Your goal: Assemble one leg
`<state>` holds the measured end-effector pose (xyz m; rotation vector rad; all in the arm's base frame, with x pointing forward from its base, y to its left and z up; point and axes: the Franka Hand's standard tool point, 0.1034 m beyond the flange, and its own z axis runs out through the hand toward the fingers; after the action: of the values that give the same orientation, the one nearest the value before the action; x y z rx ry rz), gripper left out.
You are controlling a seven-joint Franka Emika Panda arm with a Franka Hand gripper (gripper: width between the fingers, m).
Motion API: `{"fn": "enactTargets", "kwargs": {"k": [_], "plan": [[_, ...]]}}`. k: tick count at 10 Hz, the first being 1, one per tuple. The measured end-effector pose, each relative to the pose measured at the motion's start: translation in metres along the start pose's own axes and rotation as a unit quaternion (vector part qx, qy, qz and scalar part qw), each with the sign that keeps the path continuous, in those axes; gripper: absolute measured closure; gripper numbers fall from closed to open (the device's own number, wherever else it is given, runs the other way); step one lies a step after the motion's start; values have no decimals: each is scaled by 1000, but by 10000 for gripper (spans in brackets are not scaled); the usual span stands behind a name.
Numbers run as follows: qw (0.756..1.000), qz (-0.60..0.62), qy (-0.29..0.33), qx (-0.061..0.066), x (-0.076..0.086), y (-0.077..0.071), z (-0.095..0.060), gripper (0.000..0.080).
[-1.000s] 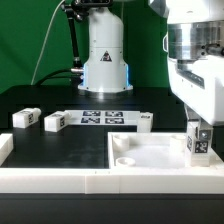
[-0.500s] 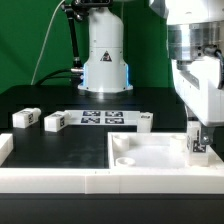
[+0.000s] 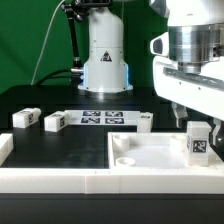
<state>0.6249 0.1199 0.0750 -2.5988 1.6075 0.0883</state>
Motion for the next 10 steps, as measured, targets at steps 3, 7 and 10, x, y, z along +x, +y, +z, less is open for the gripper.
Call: {"fn": "enactTargets", "kwargs": {"k": [3, 7, 10], "plan": [[988, -156, 4, -2, 1, 0, -1, 151], [931, -363, 13, -13, 1, 0, 0, 151], [887, -460, 21, -18, 3, 1, 2, 151]]}}
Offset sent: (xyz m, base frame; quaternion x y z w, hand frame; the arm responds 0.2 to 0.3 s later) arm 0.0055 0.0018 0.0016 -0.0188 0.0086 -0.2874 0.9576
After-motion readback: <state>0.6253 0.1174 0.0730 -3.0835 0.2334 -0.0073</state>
